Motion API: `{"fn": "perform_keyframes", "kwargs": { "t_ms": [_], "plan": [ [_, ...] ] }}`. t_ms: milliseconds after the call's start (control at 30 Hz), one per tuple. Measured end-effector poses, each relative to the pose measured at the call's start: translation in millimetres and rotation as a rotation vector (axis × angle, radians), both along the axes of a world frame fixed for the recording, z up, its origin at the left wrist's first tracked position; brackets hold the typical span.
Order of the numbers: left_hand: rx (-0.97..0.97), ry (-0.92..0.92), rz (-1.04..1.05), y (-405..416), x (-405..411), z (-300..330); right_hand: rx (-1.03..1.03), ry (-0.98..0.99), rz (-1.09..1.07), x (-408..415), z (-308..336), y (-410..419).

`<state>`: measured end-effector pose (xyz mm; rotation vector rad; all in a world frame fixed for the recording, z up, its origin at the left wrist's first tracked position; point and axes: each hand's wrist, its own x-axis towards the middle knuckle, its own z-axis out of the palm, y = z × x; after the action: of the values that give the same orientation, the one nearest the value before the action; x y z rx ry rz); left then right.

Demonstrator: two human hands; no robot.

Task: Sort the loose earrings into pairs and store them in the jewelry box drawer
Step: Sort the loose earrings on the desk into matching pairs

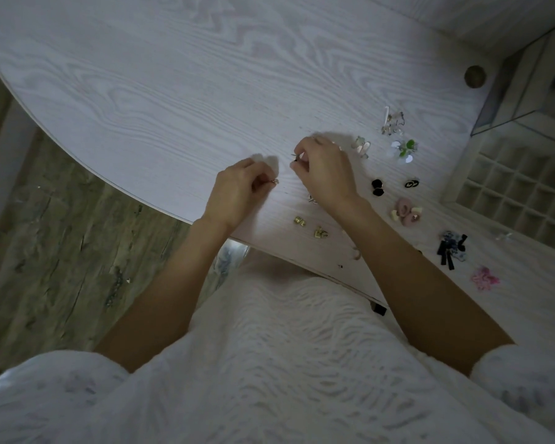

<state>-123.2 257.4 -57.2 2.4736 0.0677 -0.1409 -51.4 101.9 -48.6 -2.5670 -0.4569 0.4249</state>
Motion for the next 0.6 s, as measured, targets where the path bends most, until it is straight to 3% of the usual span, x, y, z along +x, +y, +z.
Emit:
{"fn": "perform_keyframes", "kwargs": {
  "t_ms": [233, 600],
  "plan": [
    [-0.006, -0.139, 0.067, -3.8, 15.3, -8.3, -0.004, -0.055, 0.004, -2.7, -1.1, 1.0],
    [0.15, -0.312, 0.029, -3.1, -7.4, -20.7, 0.016, -0.046, 0.035, -16.1, 4.7, 2.7]
  ]
}}
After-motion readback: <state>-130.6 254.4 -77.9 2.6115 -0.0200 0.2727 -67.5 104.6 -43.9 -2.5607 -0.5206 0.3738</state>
